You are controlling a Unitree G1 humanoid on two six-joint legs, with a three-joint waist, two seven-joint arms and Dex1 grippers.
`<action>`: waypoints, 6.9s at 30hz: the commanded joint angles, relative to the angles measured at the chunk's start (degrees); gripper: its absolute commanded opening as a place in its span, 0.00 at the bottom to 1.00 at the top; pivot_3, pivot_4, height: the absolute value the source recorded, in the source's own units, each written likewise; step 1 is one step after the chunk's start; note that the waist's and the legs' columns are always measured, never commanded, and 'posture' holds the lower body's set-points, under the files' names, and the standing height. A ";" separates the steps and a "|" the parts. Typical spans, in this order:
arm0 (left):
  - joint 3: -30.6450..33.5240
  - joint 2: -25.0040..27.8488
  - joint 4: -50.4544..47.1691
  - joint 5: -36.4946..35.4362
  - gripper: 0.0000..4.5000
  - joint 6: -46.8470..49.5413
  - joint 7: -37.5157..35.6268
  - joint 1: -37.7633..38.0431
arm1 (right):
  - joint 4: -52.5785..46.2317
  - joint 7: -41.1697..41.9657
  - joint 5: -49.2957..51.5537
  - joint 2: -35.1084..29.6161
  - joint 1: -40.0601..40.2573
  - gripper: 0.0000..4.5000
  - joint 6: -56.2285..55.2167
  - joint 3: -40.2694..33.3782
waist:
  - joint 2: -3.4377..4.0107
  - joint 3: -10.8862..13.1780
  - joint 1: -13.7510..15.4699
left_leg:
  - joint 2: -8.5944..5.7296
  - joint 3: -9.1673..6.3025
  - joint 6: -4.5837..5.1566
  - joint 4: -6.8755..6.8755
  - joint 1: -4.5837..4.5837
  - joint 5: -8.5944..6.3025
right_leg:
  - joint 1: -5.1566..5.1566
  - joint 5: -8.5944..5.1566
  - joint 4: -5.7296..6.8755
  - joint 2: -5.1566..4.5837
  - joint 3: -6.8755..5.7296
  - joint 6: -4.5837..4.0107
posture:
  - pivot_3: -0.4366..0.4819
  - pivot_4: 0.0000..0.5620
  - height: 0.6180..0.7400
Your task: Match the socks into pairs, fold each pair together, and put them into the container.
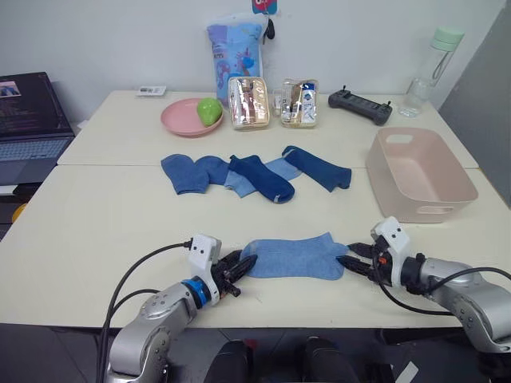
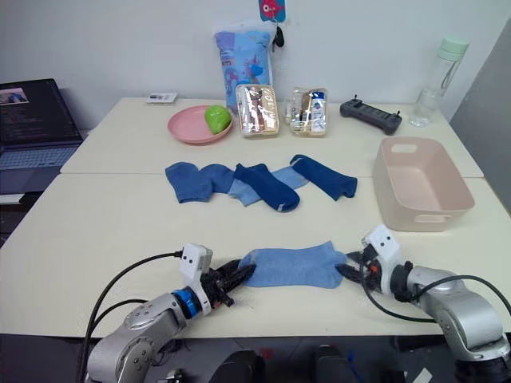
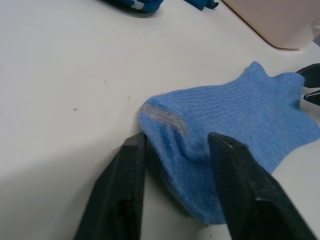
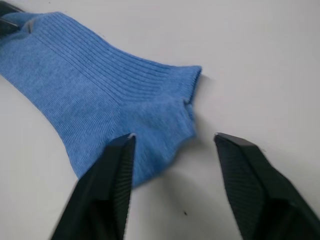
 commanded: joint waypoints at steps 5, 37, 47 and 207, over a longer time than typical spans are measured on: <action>7.31 8.67 5.94 -1.37 0.78 -8.80 -9.90 -11.14 | -3.40 3.38 -6.95 -2.36 -4.47 0.79 -16.17 1.22 | 0.00 0.00 -0.16 | 0.06 0.02 0.00 -0.01 0.06 0.00 | 0.00 0.00 0.02 0.10 -0.01 0.01 | 0.48 0.27 1.00; -7.17 6.86 25.17 7.98 0.01 -32.11 -24.35 -11.06 | 14.30 3.47 -14.26 8.63 2.95 0.00 -37.80 5.78 | 0.17 -0.19 -0.22 | 0.05 0.02 0.14 -0.07 0.65 -0.09 | 0.59 -0.07 -0.08 0.03 0.01 0.00 | 0.48 0.27 1.00; 4.20 11.75 16.23 -0.08 0.04 -20.34 -19.25 -15.19 | 5.78 -0.84 -7.88 6.72 -0.71 0.09 -30.11 -5.93 | 0.19 -0.08 -0.14 | 0.05 -0.04 0.14 -0.06 0.61 -0.10 | 0.58 -0.07 -0.09 0.03 -0.02 0.01 | 0.48 0.27 1.00; 10.93 9.84 9.23 -27.31 0.00 13.15 -12.91 -43.64 | 26.10 1.21 -30.04 9.17 -26.74 1.00 -31.80 10.11 | -0.03 0.12 -1.53 | -0.03 0.00 0.09 0.03 -0.04 -0.07 | -0.11 -0.05 0.07 -0.07 0.03 0.00 | 0.48 0.27 1.00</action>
